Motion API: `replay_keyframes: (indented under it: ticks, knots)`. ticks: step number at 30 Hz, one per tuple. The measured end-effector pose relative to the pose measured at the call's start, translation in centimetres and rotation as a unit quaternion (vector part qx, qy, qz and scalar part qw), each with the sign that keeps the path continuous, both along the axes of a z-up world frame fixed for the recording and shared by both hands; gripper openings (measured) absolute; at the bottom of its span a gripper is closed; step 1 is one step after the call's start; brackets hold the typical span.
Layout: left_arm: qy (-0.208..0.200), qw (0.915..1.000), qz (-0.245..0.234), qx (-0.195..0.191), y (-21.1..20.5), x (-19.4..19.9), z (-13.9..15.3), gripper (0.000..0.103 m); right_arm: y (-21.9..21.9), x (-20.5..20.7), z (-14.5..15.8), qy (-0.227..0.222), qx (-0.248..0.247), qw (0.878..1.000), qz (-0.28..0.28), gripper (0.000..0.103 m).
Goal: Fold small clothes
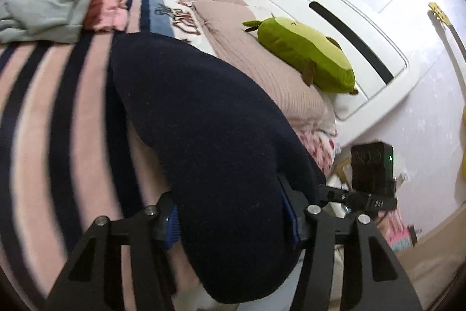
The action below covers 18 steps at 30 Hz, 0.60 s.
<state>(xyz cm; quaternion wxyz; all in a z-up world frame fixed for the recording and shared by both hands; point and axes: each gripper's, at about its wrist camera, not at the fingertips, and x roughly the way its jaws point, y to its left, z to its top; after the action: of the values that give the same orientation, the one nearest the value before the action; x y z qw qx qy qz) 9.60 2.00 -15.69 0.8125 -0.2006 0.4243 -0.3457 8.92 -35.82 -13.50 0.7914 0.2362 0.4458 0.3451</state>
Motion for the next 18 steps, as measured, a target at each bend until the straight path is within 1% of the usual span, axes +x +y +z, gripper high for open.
replay_keyframes:
  ticks: [1,2,3,4,5,7,9,10,11,13,14,16,18]
  knots:
    - [0.006,1.0,-0.001,0.005,0.8,-0.6,0.1,0.053,0.7,-0.2,-0.1,0.006,0.006,1.0,0.02,0.061]
    - [0.014,0.9998,-0.003,0.012,1.6,-1.2,0.0,0.055,1.5,-0.4,-0.3,0.015,0.01,0.999,0.044,0.063]
    - [0.025,0.9994,-0.008,0.022,2.2,-1.7,-0.1,0.056,1.8,-0.3,-0.4,0.021,0.01,0.998,0.055,0.066]
    - [0.034,0.9988,-0.013,0.031,2.5,-1.8,-0.3,0.059,2.2,-0.2,-0.4,0.028,0.003,0.997,0.066,0.072]
    - [0.046,0.9978,-0.019,0.045,2.7,-1.9,-0.5,0.061,2.2,-0.1,-0.3,0.03,-0.008,0.997,0.068,0.077]
    - [0.05,0.9968,-0.027,0.057,3.2,-2.1,-0.5,0.063,1.6,0.7,0.8,0.018,-0.041,0.997,0.057,0.079]
    - [0.045,0.9971,-0.031,0.052,4.1,-2.1,0.1,0.064,1.0,1.1,2.5,-0.004,-0.056,0.997,0.05,0.079]
    - [0.038,0.9975,-0.026,0.053,4.6,-1.9,0.6,0.066,0.7,1.4,3.4,-0.016,-0.064,0.997,0.049,0.079]
    - [0.027,0.9978,-0.019,0.058,5.0,-1.5,1.1,0.071,0.6,1.6,3.9,-0.023,-0.068,0.996,0.049,0.08]
    - [0.006,0.9979,-0.012,0.064,5.7,-0.7,2.0,0.076,0.8,2.5,5.2,-0.034,-0.072,0.995,0.055,0.084]
    - [0.004,0.998,-0.011,0.062,6.0,-0.3,2.1,0.076,0.9,2.9,5.3,-0.032,-0.071,0.995,0.058,0.084]
    - [0.009,0.9985,-0.01,0.053,6.2,0.8,2.1,0.076,1.7,4.4,5.1,-0.015,-0.059,0.996,0.07,0.085]
    - [0.024,0.9989,-0.014,0.037,6.1,2.2,1.4,0.076,2.5,5.1,3.9,0.013,-0.046,0.995,0.085,0.09]
